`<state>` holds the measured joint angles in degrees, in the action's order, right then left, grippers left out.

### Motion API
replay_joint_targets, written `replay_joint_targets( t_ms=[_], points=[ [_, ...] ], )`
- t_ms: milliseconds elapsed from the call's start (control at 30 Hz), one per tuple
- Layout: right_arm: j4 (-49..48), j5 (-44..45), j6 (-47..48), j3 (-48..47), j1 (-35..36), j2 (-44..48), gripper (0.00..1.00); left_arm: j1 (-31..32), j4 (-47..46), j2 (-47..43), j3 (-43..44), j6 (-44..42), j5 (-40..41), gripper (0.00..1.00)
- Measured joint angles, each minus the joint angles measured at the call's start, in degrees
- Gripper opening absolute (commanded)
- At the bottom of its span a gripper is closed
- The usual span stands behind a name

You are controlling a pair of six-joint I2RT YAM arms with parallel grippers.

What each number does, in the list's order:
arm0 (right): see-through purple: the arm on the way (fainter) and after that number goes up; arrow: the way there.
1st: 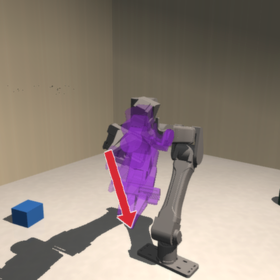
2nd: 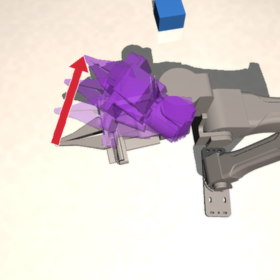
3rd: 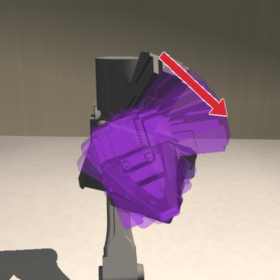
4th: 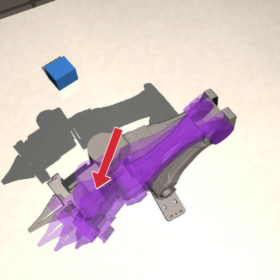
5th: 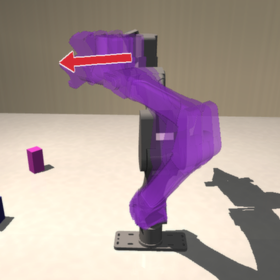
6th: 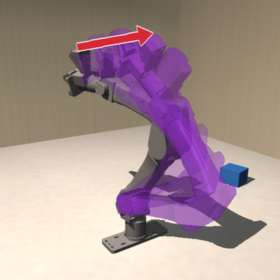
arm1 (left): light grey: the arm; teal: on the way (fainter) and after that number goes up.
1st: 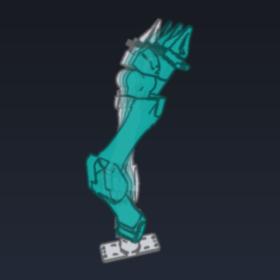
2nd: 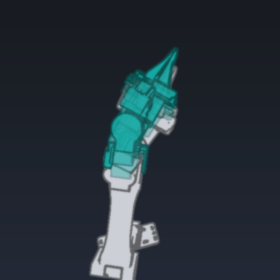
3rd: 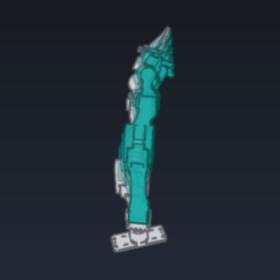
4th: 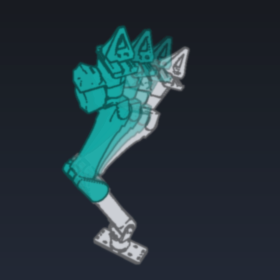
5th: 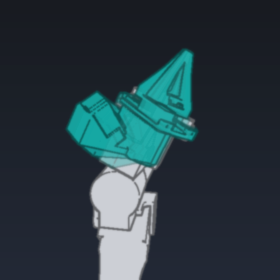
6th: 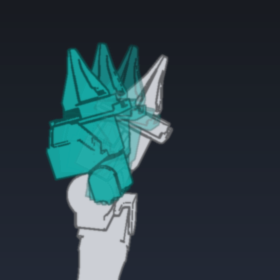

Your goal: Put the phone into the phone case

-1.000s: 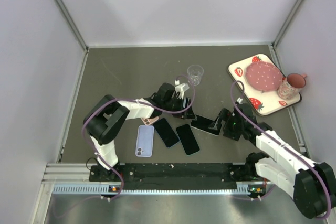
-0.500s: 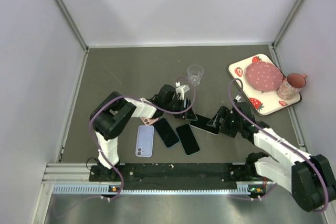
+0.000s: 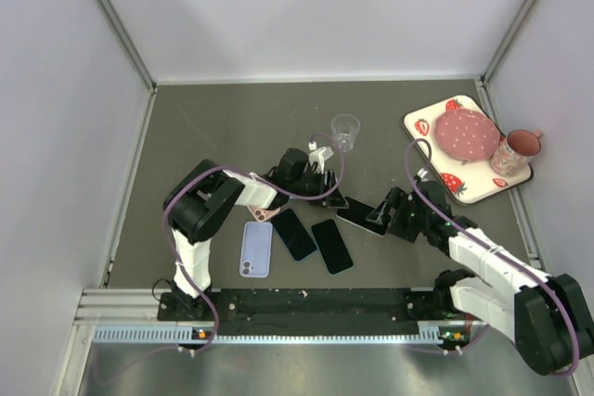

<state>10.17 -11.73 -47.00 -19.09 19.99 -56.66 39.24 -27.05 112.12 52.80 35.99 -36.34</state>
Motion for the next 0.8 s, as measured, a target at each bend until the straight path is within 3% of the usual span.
replay_joint_targets(
  t_ms=[300, 633, 800],
  points=[
    [-0.3, -0.4, -0.1, 0.1, -0.2, 0.0, 0.81, 0.4, 0.0, 0.0, 0.5, -1.3, -0.3, 0.54],
    [0.6, -0.3, -0.2, 0.5, -0.3, 1.7, 0.81, 0.4, -2.0, 0.0, 0.3, -1.0, -0.3, 0.36],
    [0.3, -0.5, -0.7, 1.5, -0.2, 3.4, 0.81, 1.0, -7.2, 0.0, -0.2, 1.9, -4.2, 0.33]
  ],
)
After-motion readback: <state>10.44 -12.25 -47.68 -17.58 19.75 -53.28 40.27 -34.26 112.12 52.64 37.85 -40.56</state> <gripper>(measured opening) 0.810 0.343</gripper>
